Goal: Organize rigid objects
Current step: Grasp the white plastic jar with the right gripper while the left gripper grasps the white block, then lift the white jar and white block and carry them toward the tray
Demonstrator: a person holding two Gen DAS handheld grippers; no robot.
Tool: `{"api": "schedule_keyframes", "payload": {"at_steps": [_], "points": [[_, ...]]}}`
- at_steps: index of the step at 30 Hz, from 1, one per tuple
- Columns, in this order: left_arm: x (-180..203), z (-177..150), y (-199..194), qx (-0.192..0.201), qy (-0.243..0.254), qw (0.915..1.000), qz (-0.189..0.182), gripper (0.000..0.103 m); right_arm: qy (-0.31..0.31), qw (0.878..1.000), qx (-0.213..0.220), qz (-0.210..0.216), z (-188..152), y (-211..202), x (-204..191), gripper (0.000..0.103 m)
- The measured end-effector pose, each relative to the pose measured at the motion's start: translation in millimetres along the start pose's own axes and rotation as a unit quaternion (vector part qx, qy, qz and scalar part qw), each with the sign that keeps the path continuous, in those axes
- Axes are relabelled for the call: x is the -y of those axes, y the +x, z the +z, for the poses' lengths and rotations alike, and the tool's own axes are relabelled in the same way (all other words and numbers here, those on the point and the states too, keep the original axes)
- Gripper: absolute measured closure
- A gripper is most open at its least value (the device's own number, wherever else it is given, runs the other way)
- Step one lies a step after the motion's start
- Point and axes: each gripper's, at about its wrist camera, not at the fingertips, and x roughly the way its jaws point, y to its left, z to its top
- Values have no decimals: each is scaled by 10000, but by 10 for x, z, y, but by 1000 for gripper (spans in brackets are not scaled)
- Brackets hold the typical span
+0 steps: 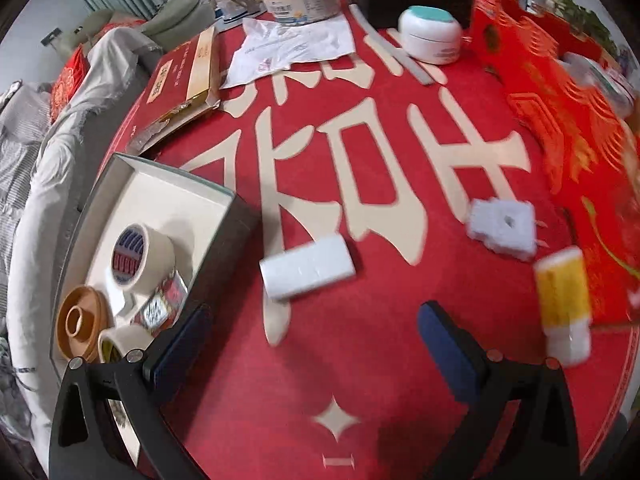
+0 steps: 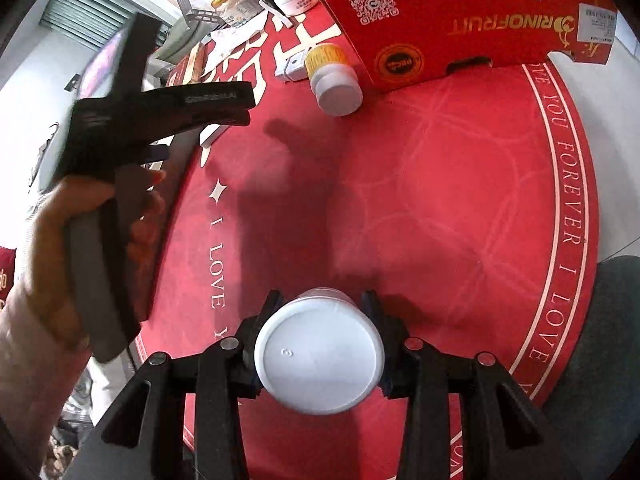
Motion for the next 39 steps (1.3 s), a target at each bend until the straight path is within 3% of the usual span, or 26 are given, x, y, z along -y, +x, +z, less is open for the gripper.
{"api": "schedule_keyframes", "payload": {"at_steps": [5,7,10,14,16,17,18,22,26,32,39], "points": [[-29,103,130,103,-93,9998,-113,0,46,9999,-66,93,17,53,26,62],[-101,141,191,-98,-428,9985,-313,0,29,9999,-72,91,18,58,23,62],[-294,167,322,-500,-1300,9873,-769,0,13,9999,-80,92,24,78,8,62],[-309,215,331,-631,-1347,9861,-746,1,35,9999,-80,117,8,78,35,62],[-303,216,288,-546,-1240,9877,-781,9,57,9999,-93,134,-4,73,48,62],[-284,215,226,-420,-1138,9894,-804,25,64,9998,-100,138,-9,74,50,62],[-259,220,156,-281,-990,9911,-840,50,63,9998,-100,139,-15,73,50,62],[-232,210,77,-273,-760,9912,-1048,50,68,9998,-82,142,-25,66,44,62],[-242,8,-77,-276,-839,9879,-1277,50,52,9999,-4,104,-32,28,37,62],[-227,-512,-600,-15,-546,9885,-1409,50,-154,9999,37,30,-21,-11,-63,62],[-448,-1246,-1178,463,-592,9922,-995,50,-571,9982,100,-130,-117,-73,-345,62]]}}
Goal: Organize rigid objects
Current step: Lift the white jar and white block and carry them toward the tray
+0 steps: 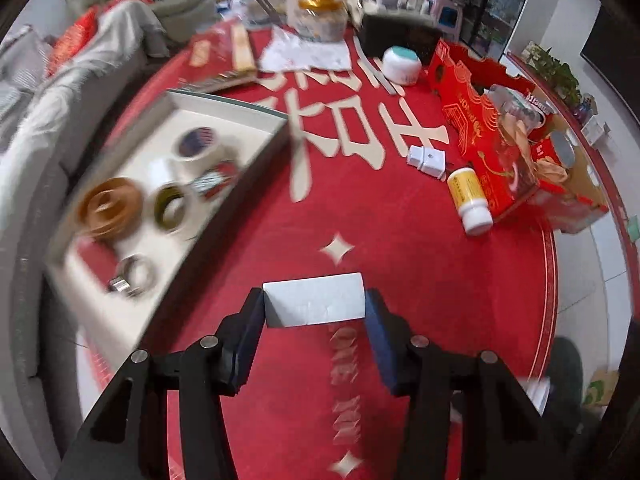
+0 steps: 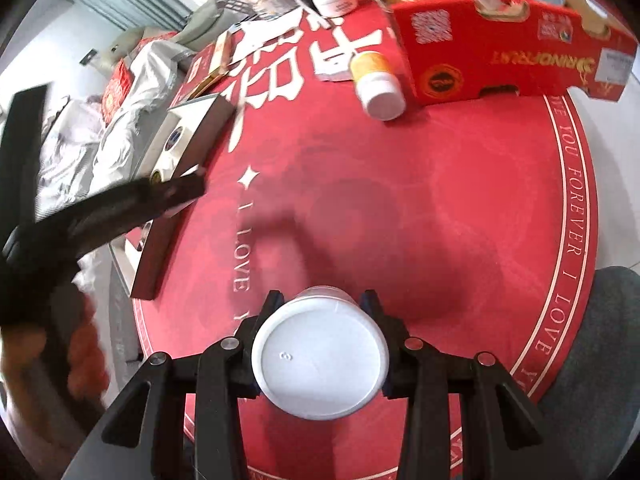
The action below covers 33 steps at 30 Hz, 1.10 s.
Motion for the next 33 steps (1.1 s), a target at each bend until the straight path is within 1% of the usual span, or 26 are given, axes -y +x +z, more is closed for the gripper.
{"api": "schedule_keyframes", "payload": {"at_steps": [2,4,5,6,8,11,15,17,19,25,29,33], "points": [[-61,-163,-220,226,46,9996,188,50,-150,9999,30,-49,-30,-28,-92,62],[-162,-237,-322,359,-8,9989,288,50,-297,9995,102,-62,-50,-86,-198,62],[-217,-294,-416,423,-89,9987,262,50,-348,9993,134,-59,-65,-109,-231,62],[-268,-283,-401,453,-133,9986,235,50,-428,9989,194,-59,-77,-153,-286,62],[-349,-334,-528,579,-206,9978,248,50,-558,9979,338,-34,-86,-249,-405,62],[-427,-383,-723,878,-288,9953,274,50,-706,9959,555,93,-71,-405,-595,62],[-536,-451,-1004,1172,-452,9918,250,50,-870,9924,791,350,-57,-626,-862,62],[-621,-474,-1158,1322,-568,9893,241,50,-978,9895,958,465,-39,-768,-1034,62],[-690,-478,-1276,1434,-660,9872,238,50,-1111,9843,1226,619,8,-941,-1247,62],[-899,-394,-1714,2010,-958,9743,336,50,-1594,9664,1800,906,133,-1340,-1817,62],[-1007,-265,-2028,2390,-1094,9638,435,50,-1797,9575,1997,1050,222,-1508,-2053,62],[-1061,-126,-2345,2747,-1130,9532,570,50,-1972,9476,2220,1178,323,-1729,-2276,62]]}}
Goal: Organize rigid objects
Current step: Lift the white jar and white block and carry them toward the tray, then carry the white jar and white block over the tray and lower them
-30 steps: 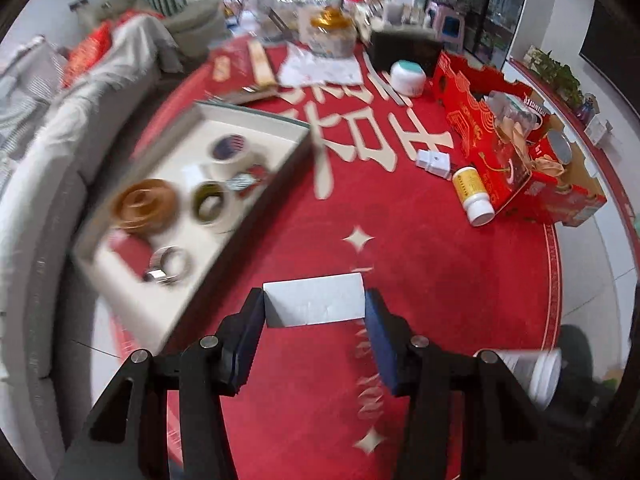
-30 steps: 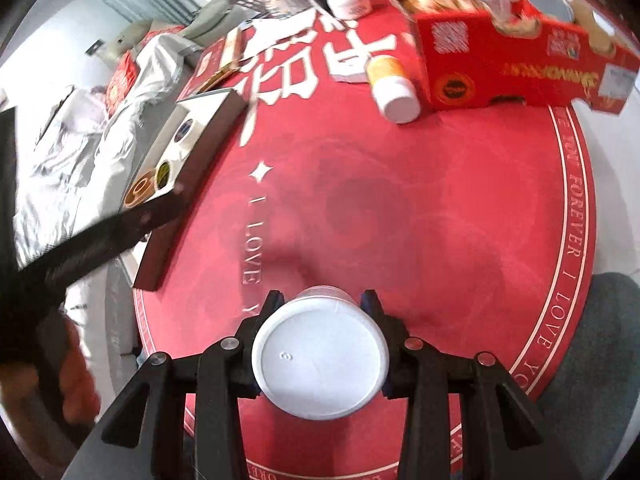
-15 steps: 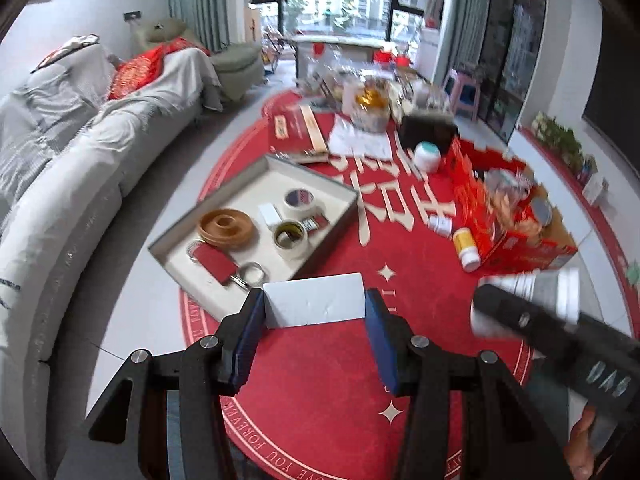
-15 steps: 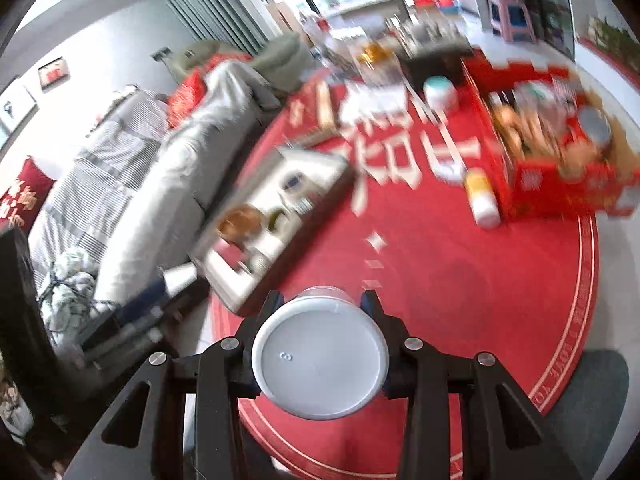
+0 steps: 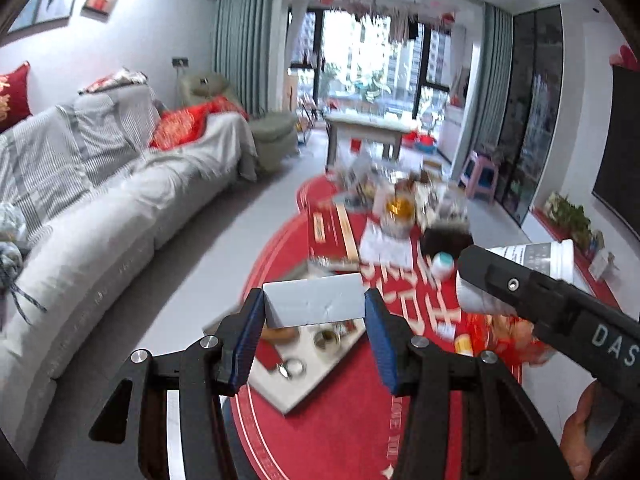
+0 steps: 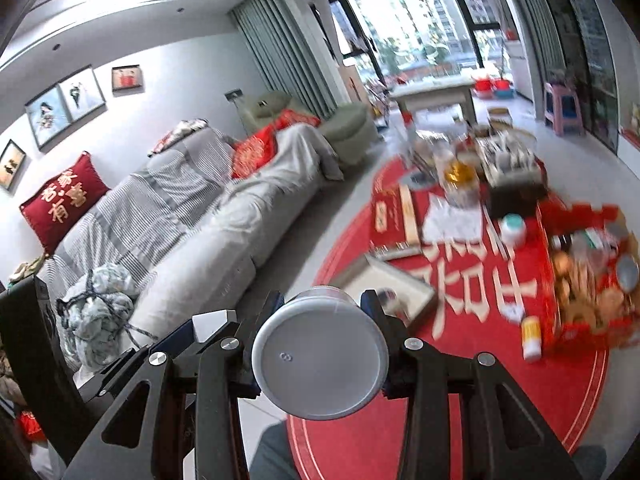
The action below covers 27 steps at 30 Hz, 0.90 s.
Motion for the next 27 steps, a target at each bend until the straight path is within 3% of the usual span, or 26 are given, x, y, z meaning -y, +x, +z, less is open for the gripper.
{"api": "schedule_keyframes", "payload": {"at_steps": [4,7,19,27], "points": [[-8,209,-210,361,36,9993,125,50,-53,9996,287,18,244,-102,-153,62],[-35,250,-265,506,114,9977,436,50,-136,9992,369,-50,271,-82,-258,62],[-326,-92,123,-141,-186,9967,775,49,-13,10000,60,-76,133,208,-135,62],[-392,-159,254,-284,-272,9956,853,49,76,9998,-78,-164,119,365,-24,65]]}}
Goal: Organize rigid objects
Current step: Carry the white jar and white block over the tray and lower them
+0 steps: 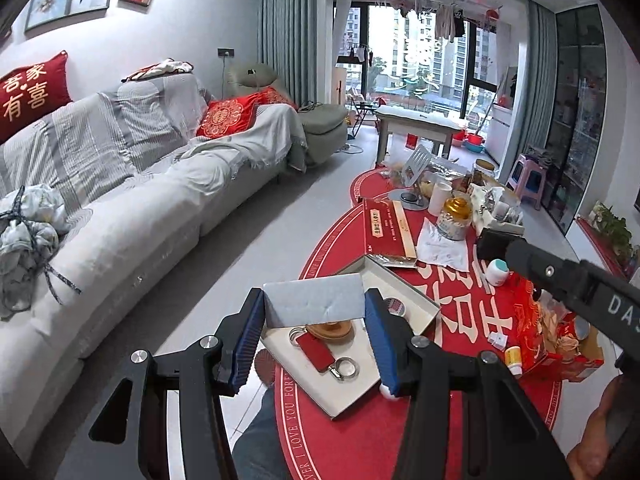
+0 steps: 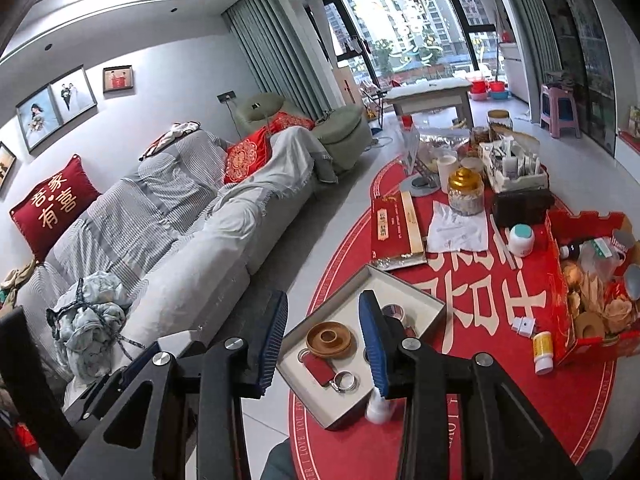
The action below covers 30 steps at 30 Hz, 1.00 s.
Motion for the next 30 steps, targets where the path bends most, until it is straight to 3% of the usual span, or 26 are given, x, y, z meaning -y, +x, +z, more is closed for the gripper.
{"api": "schedule_keyframes", "payload": {"at_steps": [5,7,8,9,13,15,19,26,29,30], "points": [[-119,-30,170,-176,-98,9998,77,49,-160,9990,-366,-179,-60,232,98,65],[-187,-63,233,-264,-128,9994,159,49,-434,9955,-762,-360,-199,438,176,48],[-225,-85,273,-327,-167,9992,185,49,-530,9933,-898,-490,-284,517,220,28],[-257,-102,309,-389,-206,9988,190,49,-597,9910,-1034,-613,-385,610,281,19],[-294,-175,432,-592,-209,9978,189,49,-820,9714,-2053,-864,-898,1183,555,19],[-296,-203,463,-645,-200,9975,200,49,-981,9612,-2312,-1140,-1091,1380,674,19],[-338,-223,579,-798,-259,9963,199,49,-1413,9514,-2468,-1186,-1369,1597,818,19],[-338,-268,752,-1037,-200,9940,271,49,-2109,9432,-2406,-890,-1493,1978,631,20],[-317,-301,824,-1135,-139,9930,296,49,-2229,9373,-2543,-848,-1556,2120,558,62],[-309,-310,854,-1173,-138,9926,277,49,-2179,9373,-2561,-919,-1566,2128,564,62]]}}
